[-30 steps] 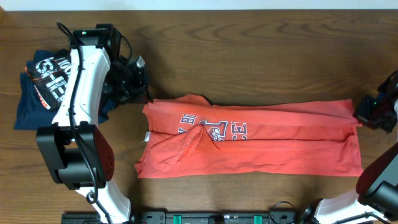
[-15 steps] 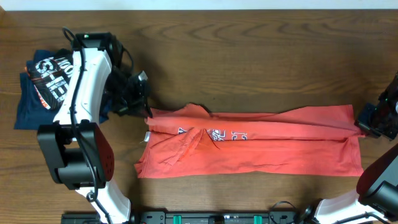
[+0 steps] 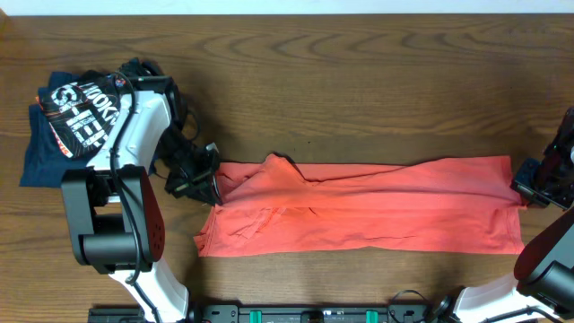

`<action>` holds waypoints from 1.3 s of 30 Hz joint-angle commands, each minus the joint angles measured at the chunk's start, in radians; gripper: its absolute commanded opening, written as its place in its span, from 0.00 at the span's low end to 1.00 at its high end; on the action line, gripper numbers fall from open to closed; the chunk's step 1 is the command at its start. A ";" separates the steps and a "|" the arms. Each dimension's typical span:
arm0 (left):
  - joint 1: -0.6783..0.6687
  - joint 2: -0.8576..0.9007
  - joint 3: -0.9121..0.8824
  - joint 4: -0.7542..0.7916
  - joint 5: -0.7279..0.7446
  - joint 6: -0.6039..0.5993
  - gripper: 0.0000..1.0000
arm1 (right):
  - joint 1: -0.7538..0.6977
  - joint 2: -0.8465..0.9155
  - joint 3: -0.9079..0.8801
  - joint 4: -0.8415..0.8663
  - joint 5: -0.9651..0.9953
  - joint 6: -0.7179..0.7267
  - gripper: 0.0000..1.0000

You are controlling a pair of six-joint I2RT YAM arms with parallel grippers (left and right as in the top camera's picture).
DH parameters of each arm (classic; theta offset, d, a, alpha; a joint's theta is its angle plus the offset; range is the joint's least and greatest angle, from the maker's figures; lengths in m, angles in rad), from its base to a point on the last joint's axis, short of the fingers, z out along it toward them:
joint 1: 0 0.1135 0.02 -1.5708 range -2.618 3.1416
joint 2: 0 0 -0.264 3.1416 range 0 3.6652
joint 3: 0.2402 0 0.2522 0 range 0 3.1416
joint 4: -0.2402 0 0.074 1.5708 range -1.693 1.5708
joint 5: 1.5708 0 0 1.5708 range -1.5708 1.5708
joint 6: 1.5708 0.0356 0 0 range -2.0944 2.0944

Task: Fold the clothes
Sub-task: 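Fold the shirt's far half over the near half with both grippers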

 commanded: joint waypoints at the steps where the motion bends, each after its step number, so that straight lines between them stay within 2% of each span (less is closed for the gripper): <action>1: 0.001 -0.039 -0.044 0.004 -0.023 0.021 0.06 | -0.021 -0.013 -0.006 -0.040 0.056 0.060 0.01; 9: 0.001 -0.070 -0.062 0.000 -0.024 0.021 0.06 | -0.033 -0.013 -0.006 -0.127 0.065 0.072 0.01; 24: 0.001 -0.089 -0.152 0.057 -0.028 0.021 0.06 | -0.033 -0.013 -0.044 -0.104 0.067 0.072 0.02; 25: 0.001 -0.089 -0.154 0.061 -0.028 0.021 0.07 | -0.033 -0.013 -0.053 -0.102 0.066 0.072 0.03; 27: 0.001 -0.089 -0.154 0.064 -0.028 0.021 0.17 | -0.033 -0.013 -0.074 -0.097 0.063 0.072 0.02; 28: 0.001 -0.089 -0.154 0.064 -0.028 0.021 0.17 | -0.033 -0.013 -0.082 -0.093 0.063 0.072 0.03; 29: 0.001 -0.089 -0.154 0.064 -0.029 0.021 0.24 | -0.033 -0.013 -0.087 -0.089 0.063 0.072 0.03; 31: 0.001 -0.089 -0.153 0.064 -0.041 0.019 0.30 | -0.033 -0.013 -0.088 -0.083 0.063 0.071 0.03; 35: 0.001 -0.089 -0.150 0.068 -0.048 0.003 0.31 | -0.033 -0.013 -0.088 -0.081 0.063 0.071 0.03; 39: 0.000 -0.090 -0.148 0.140 -0.005 -0.021 0.30 | -0.033 -0.013 -0.088 -0.071 0.063 0.071 0.04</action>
